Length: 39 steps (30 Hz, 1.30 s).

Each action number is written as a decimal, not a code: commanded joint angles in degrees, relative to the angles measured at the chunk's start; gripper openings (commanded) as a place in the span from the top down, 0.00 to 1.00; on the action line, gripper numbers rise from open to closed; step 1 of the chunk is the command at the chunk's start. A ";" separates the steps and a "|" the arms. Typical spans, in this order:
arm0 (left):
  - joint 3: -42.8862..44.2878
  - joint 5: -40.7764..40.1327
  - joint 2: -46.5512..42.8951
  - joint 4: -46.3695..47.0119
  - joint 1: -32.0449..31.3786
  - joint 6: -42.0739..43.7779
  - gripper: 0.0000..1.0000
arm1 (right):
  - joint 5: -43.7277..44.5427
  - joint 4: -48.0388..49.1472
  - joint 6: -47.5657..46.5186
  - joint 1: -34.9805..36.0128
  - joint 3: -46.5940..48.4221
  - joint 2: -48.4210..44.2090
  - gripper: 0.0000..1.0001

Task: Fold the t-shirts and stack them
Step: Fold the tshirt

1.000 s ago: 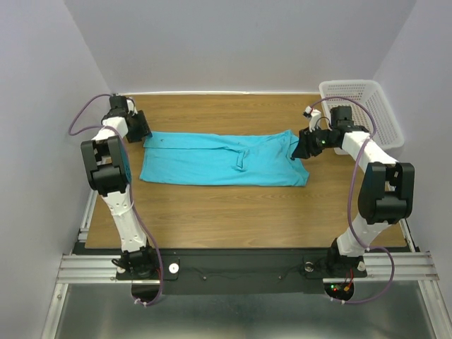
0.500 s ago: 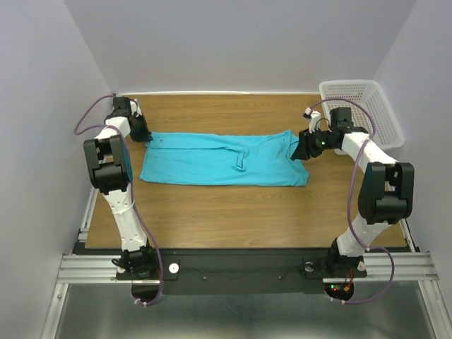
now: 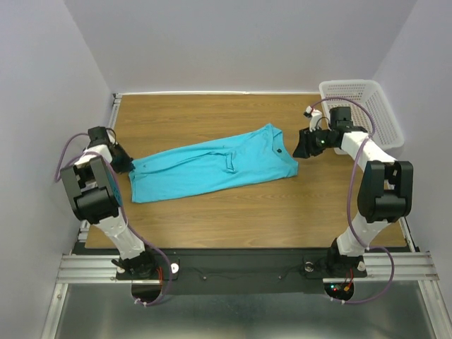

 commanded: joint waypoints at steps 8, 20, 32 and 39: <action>-5.64 -0.86 -8.24 4.52 2.03 -3.72 1.00 | -0.90 4.40 6.18 1.87 16.47 13.50 0.46; -0.54 -8.85 -10.08 7.16 2.12 -1.08 0.49 | 8.68 4.58 14.89 10.13 39.96 29.79 0.42; -8.62 -2.63 -29.85 12.96 2.21 -1.96 0.19 | -14.18 -21.95 -53.27 13.37 9.14 3.08 0.39; -14.51 7.48 -39.07 12.70 2.29 -4.07 0.15 | -1.70 -12.05 -57.63 25.31 -5.91 -7.40 0.40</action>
